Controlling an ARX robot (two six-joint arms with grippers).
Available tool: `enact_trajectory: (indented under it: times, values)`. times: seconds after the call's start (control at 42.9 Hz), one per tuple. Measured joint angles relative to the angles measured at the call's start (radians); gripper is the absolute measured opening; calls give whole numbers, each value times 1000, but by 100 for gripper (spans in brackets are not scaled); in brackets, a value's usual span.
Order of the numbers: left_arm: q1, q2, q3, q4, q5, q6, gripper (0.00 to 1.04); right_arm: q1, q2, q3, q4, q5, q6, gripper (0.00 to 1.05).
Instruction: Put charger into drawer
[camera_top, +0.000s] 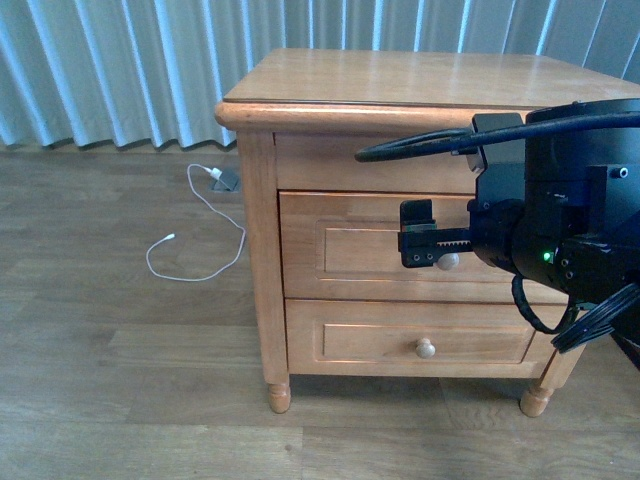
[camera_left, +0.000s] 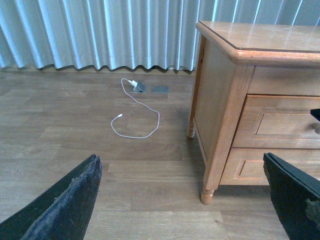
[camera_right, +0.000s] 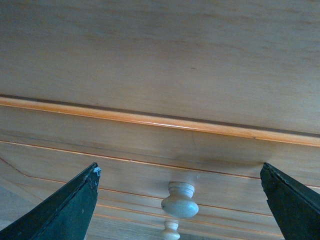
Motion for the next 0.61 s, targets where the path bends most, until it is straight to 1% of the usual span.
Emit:
enact_trajectory:
  times: [0.466, 0.606]
  values:
    - [0, 0, 0, 0, 0, 0, 99, 13, 3, -4, 62, -19, -19, 96]
    - [0, 0, 0, 0, 0, 0, 99, 13, -39, -58, 56, -35, -22, 96]
